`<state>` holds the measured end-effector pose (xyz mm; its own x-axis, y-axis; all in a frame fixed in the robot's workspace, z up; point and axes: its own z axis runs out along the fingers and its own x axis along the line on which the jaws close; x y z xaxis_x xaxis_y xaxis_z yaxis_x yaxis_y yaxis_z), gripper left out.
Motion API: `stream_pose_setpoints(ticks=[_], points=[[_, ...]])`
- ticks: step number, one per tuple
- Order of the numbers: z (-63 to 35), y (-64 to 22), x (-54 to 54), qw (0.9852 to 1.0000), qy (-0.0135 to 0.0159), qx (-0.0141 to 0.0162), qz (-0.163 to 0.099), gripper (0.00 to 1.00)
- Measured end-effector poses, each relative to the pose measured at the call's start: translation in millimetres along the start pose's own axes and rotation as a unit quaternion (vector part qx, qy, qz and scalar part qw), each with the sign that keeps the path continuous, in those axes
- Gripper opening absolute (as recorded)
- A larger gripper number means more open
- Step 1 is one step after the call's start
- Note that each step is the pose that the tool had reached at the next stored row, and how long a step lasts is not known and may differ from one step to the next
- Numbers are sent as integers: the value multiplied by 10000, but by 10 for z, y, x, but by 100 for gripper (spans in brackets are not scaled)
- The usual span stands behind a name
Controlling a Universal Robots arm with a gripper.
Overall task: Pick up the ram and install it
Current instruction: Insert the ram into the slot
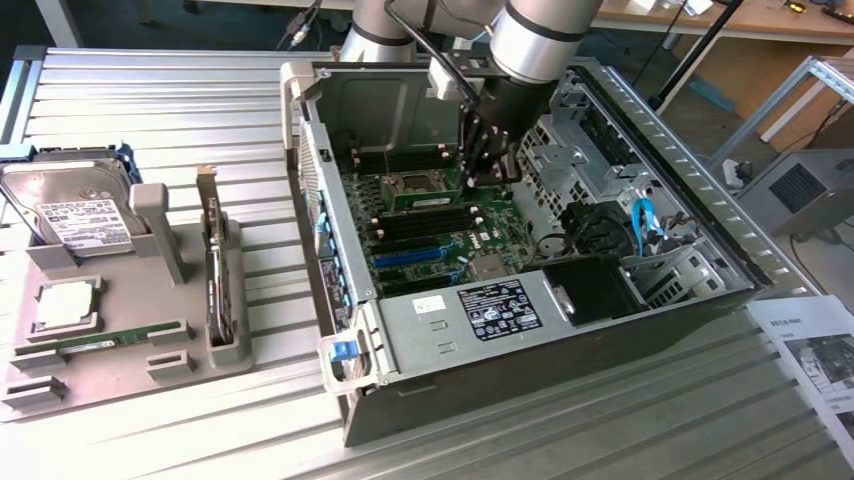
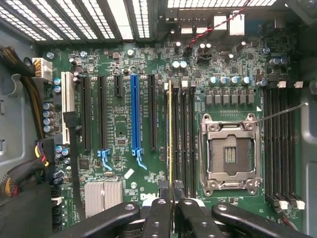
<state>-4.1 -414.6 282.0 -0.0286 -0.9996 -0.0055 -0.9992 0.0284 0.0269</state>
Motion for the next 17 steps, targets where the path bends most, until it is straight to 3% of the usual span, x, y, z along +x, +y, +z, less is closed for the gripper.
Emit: stream_pose_setpoints(ticks=[17], points=[[167,-19,1,10000,0,0,0,12]])
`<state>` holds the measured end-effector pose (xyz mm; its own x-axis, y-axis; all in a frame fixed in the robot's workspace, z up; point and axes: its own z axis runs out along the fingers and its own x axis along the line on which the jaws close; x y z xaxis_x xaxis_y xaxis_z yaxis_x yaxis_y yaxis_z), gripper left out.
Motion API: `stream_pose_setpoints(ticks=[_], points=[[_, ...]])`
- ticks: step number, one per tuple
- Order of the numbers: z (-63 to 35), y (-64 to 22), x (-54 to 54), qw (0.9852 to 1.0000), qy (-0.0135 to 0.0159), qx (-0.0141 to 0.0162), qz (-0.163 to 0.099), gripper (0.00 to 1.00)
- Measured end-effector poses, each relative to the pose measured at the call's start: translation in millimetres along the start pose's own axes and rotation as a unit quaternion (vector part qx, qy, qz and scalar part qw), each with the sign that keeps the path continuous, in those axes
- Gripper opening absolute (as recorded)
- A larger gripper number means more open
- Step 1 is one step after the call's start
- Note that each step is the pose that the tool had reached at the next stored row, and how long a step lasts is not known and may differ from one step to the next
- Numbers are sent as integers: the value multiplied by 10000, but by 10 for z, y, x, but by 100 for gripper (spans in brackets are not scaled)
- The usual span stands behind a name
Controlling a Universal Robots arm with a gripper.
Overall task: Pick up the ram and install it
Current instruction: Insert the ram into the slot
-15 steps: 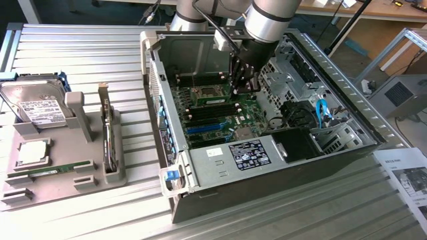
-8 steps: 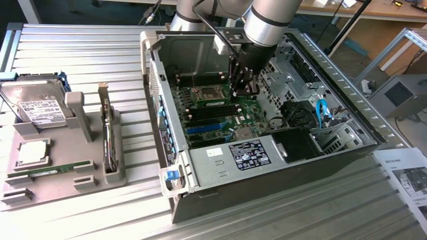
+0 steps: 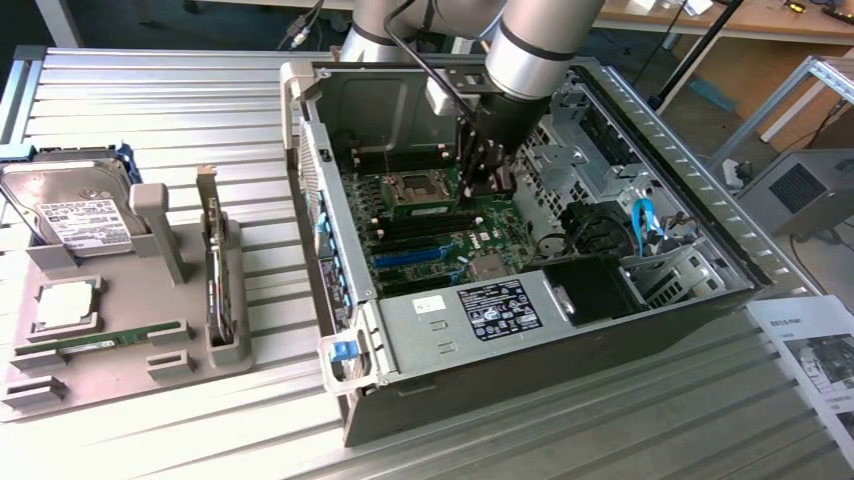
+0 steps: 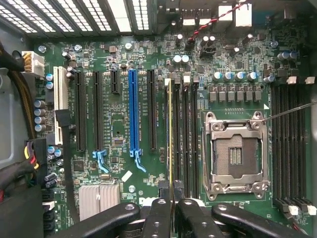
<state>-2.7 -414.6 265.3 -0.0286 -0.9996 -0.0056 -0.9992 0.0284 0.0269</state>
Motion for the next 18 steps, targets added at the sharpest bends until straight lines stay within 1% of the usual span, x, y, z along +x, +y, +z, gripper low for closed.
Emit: stream_pose_setpoints(ticks=[8,12,16,18], points=[[18,1,0,10000,1,0,0,12],[26,31,1,10000,0,0,0,12],[27,34,1,10000,1,0,0,12],[43,33,1,10000,-2,1,0,12]])
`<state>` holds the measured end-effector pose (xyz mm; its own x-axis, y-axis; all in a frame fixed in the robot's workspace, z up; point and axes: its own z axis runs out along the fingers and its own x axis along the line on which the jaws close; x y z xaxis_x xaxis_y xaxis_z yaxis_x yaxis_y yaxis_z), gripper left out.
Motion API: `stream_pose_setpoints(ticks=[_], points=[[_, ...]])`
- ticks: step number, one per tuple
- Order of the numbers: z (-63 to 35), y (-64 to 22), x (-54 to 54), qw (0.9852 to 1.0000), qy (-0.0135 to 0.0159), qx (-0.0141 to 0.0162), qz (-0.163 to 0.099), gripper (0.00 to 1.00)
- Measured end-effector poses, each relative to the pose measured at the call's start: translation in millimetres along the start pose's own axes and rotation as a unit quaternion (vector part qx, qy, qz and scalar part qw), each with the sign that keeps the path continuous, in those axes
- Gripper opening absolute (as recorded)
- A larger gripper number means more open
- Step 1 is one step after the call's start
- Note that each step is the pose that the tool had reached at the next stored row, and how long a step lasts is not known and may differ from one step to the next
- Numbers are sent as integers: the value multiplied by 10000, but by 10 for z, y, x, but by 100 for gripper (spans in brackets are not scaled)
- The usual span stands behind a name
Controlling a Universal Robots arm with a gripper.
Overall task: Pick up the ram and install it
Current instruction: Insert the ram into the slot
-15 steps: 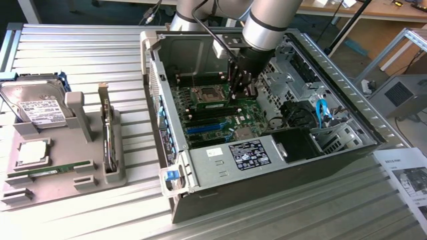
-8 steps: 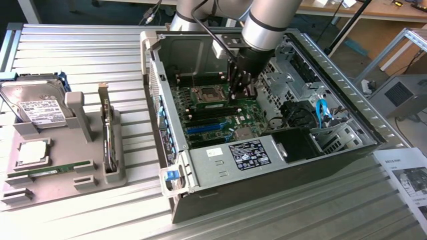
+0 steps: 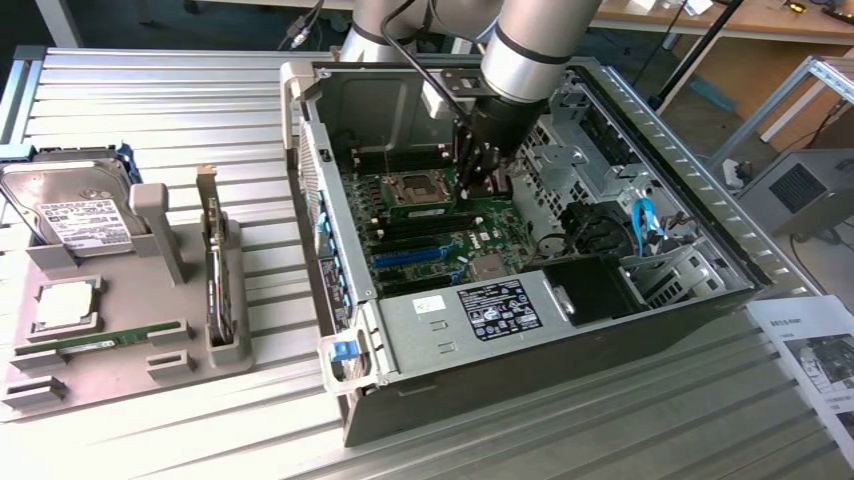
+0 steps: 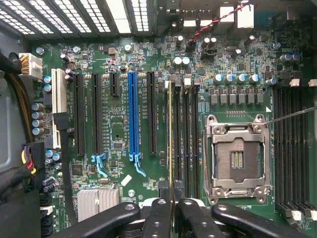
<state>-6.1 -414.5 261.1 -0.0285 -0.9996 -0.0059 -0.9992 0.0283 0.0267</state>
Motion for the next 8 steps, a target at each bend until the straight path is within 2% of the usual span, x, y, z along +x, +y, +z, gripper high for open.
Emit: stream_pose_setpoints(ticks=[8], points=[[62,-1,1,10000,2,-1,0,12]])
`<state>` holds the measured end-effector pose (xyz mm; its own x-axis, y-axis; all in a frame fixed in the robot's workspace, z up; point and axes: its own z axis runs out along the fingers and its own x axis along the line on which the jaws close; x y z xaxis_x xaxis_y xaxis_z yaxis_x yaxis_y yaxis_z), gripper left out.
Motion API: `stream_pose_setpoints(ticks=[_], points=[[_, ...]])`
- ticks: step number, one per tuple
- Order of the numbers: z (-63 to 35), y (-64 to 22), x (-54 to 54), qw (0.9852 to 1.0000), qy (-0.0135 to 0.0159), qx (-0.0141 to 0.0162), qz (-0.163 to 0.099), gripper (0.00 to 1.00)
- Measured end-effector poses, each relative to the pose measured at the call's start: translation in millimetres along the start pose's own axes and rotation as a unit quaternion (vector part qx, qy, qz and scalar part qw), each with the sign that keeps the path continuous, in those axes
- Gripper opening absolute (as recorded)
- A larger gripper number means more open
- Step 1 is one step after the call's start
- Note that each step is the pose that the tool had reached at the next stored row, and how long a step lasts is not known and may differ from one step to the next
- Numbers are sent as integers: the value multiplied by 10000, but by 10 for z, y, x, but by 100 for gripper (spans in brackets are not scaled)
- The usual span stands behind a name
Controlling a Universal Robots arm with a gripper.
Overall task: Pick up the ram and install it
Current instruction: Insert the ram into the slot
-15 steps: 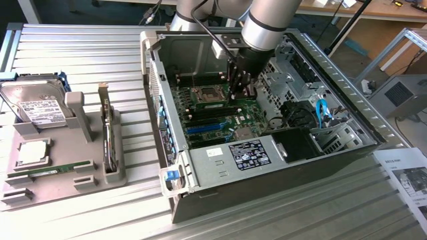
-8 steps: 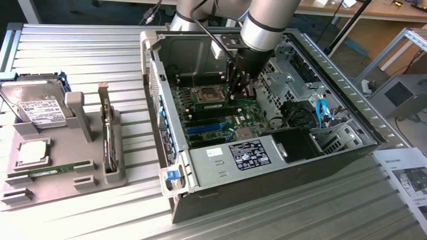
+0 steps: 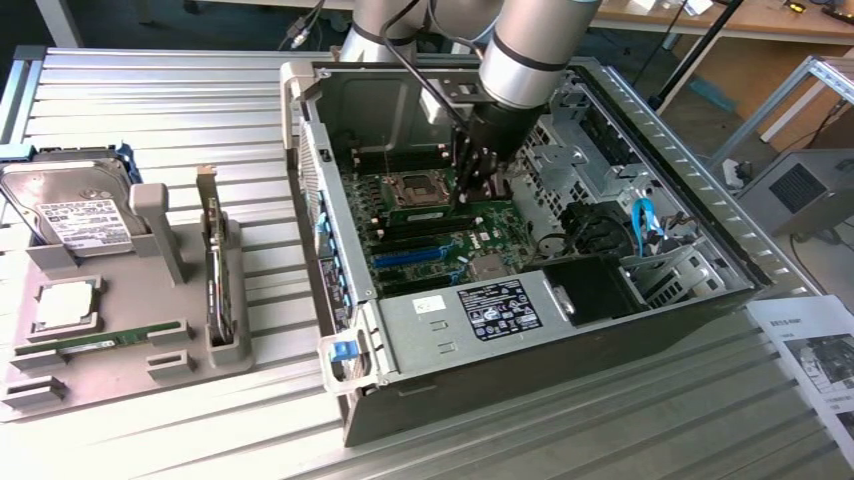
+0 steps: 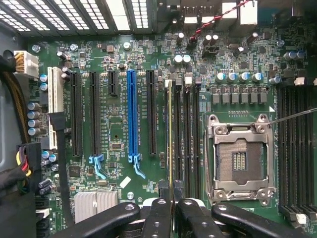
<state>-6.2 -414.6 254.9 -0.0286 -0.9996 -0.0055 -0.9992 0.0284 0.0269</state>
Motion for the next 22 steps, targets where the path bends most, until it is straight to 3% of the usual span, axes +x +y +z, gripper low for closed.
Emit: stream_pose_setpoints(ticks=[22], points=[[82,-2,-4,10000,0,0,0,12]])
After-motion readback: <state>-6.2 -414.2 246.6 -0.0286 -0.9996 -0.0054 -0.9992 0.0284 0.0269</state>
